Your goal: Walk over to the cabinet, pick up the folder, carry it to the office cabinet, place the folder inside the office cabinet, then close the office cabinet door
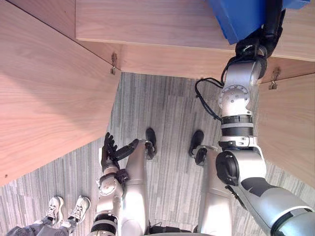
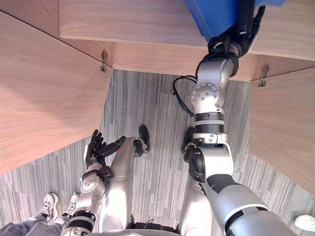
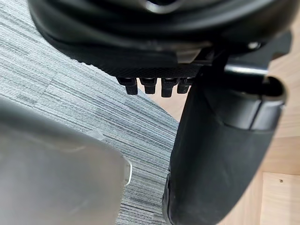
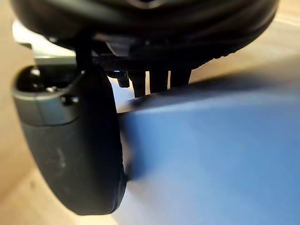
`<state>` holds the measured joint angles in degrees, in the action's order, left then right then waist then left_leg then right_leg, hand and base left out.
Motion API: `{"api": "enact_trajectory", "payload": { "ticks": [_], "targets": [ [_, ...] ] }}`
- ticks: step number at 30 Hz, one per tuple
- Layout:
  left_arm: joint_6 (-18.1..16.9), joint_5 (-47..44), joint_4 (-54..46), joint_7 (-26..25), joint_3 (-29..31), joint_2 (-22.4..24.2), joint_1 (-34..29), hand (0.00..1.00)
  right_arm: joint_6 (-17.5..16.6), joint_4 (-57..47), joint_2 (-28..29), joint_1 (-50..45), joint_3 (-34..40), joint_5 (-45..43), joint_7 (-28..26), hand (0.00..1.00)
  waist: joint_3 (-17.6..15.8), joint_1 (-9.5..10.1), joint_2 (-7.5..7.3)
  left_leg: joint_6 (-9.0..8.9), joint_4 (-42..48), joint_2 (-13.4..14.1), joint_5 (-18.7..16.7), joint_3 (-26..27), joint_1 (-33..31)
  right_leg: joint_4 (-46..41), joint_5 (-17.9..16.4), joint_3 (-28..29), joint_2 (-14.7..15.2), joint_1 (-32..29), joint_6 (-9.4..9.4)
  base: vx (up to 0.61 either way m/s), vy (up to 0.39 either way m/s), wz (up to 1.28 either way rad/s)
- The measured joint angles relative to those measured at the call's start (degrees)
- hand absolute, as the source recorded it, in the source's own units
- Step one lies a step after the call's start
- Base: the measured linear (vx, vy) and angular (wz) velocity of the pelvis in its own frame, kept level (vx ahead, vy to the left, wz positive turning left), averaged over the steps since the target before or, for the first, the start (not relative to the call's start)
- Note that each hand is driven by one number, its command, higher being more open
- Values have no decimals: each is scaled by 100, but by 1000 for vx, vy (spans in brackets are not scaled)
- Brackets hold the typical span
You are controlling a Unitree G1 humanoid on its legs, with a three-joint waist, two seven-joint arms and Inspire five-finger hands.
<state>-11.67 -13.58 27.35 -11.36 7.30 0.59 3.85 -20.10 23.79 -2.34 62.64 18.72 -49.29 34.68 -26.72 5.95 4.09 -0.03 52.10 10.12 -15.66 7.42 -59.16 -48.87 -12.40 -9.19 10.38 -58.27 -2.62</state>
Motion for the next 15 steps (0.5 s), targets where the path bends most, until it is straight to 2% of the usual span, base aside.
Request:
{"api": "enact_trajectory", "payload": {
  "ticks": [4,5,10,11,12,13,15],
  "targets": [
    [1,1,-14,-51,-69,43,12,100,-380,-432,389,-169,149,-115,229,100,11,-6,14,-28,-101,-15,32,-5,90,46,-2,-19,5,67,5,-31,-93,3],
    [23,13,57,-56,-234,160,111,100,-425,-708,568,-905,-272,-53,94,100,39,-33,39,-52,-252,2,46,22,343,164,-11,-24,-32,285,37,-71,-176,-2],
    [22,24,166,-95,-219,227,211,100,-418,-696,524,-988,-425,-44,46,100,46,-41,38,-65,-297,19,53,25,387,196,-14,-29,-54,318,60,-29,-75,-2],
    [22,23,190,-97,-209,215,215,100,-410,-545,285,-1084,-805,7,-37,100,50,-67,35,-66,-298,40,52,29,390,225,-4,-29,-79,330,75,-18,-34,-7],
    [16,14,246,-90,-212,192,230,100,-219,-390,118,-1112,-983,82,-288,100,50,-88,35,-63,-319,51,54,53,415,264,27,-31,-86,352,109,-18,-32,-14],
    [11,3,379,-84,-207,155,277,100,130,-161,-97,-1107,-1177,255,-619,100,50,-114,35,-56,-364,70,59,103,492,322,61,-5,-109,406,111,-18,-29,-15],
    [5,-1,564,-78,-158,126,309,100,517,75,-326,-1098,-1441,418,-948,100,59,-170,30,-57,-435,93,61,123,634,420,92,-6,-143,547,114,-25,-41,-10]
  ]
}}
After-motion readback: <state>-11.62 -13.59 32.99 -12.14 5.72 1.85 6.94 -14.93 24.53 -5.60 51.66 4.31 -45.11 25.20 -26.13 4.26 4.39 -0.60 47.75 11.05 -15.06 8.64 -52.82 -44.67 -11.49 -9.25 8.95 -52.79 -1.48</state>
